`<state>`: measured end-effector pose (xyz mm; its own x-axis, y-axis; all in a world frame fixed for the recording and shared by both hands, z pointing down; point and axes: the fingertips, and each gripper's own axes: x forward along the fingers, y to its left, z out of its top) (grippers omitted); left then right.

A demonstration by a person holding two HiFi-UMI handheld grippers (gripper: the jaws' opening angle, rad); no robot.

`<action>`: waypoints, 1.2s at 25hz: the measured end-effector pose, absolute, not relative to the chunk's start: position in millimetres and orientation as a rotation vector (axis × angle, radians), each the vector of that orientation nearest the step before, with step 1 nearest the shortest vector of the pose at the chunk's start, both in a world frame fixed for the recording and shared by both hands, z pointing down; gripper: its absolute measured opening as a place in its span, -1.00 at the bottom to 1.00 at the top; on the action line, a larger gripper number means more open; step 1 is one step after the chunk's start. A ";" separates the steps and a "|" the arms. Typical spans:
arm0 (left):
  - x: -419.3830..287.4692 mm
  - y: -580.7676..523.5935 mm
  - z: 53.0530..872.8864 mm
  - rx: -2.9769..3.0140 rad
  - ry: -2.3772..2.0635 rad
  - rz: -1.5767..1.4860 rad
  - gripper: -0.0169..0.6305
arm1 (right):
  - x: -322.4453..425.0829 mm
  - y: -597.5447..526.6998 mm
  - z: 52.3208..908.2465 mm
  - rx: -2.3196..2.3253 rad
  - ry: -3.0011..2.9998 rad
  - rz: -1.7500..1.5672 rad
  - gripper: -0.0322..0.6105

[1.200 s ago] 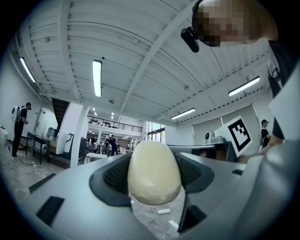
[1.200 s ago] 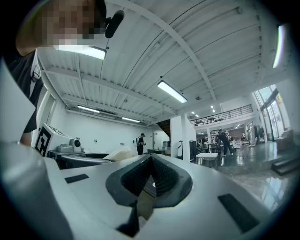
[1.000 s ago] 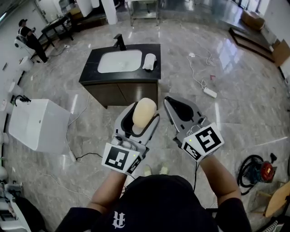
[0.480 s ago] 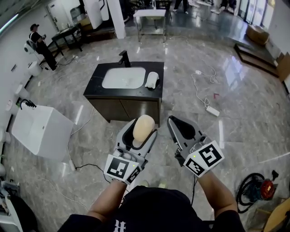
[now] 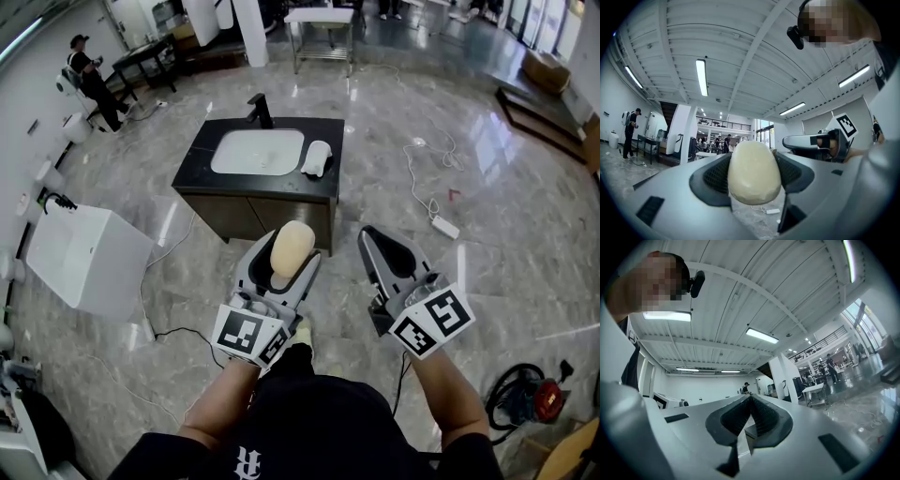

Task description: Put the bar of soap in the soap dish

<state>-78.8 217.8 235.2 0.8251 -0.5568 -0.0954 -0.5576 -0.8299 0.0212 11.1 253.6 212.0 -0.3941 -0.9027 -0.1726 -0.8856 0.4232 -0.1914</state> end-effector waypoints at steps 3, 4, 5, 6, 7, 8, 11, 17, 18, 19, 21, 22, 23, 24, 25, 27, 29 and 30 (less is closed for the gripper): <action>-72.1 199.0 240.9 -3.003 0.909 0.155 -0.06 | 16.7 236.3 215.3 -1.570 2.428 -0.105 -0.89; -68.8 192.0 243.2 -3.006 0.903 0.156 -0.06 | 18.8 229.6 216.9 -1.574 2.426 -0.105 -0.89; -65.3 184.4 245.3 -3.010 0.896 0.156 -0.06 | 20.9 222.1 218.8 -1.579 2.425 -0.107 -0.89; -62.0 176.0 246.9 -3.014 0.888 0.156 -0.06 | 22.8 213.7 220.6 -1.584 2.424 -0.112 -0.89; -59.1 166.9 248.0 -3.018 0.881 0.155 -0.06 | 24.1 204.4 222.1 -1.589 2.424 -0.118 -0.89; -56.6 157.1 248.7 -3.021 0.875 0.154 -0.06 | 25.2 194.5 222.9 -1.594 2.426 -0.122 -0.89; -49.3 123.6 252.0 -3.025 0.859 0.149 -0.06 | 29.5 160.8 224.1 -1.605 2.421 -0.135 -0.89; -36.7 46.1 268.2 -3.061 0.838 0.121 -0.06 | 32.3 82.0 234.9 -1.621 2.414 -0.191 -0.89; -35.0 32.9 271.4 -3.066 0.832 0.111 -0.06 | 32.2 68.7 235.9 -1.625 2.412 -0.199 -0.89; -33.3 20.0 273.2 -3.069 0.823 0.105 -0.06 | 32.2 55.5 236.7 -1.630 2.409 -0.205 -0.89; -29.1 -5.9 274.2 -3.077 0.808 0.099 -0.06 | 32.9 29.3 237.8 -1.647 2.402 -0.214 -0.89; -26.8 -18.7 276.6 -3.083 0.800 0.092 -0.06 | 33.7 16.7 238.5 -1.656 2.399 -0.218 -0.89; -24.3 -30.9 280.3 -3.088 0.786 0.092 -0.06 | 34.6 4.8 239.3 -1.664 2.395 -0.220 -0.89; -21.8 -42.2 284.6 -3.092 0.771 0.093 -0.06 | 35.7 -6.2 240.2 -1.673 2.392 -0.222 -0.89; -19.2 -52.8 289.3 -3.095 0.757 0.087 -0.06 | 37.4 -16.3 241.0 -1.681 2.387 -0.223 -0.89; -12.7 -73.5 298.6 -3.099 0.736 0.049 -0.06 | 43.3 -34.6 242.5 -1.700 2.373 -0.227 -0.89; -3.1 -95.8 303.2 -3.085 0.725 0.062 -0.06 | 51.8 -52.0 245.5 -1.718 2.360 -0.237 -0.89; 2.4 -106.9 306.4 -3.079 0.725 0.081 -0.06 | 56.3 -60.3 248.4 -1.725 2.357 -0.244 -0.89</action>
<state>2.4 -106.9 306.4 0.8938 -0.4462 -0.0445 -0.4451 -0.8949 0.0336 56.3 -60.3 248.4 -0.2927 -0.9536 -0.0708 -0.9188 0.3009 -0.2555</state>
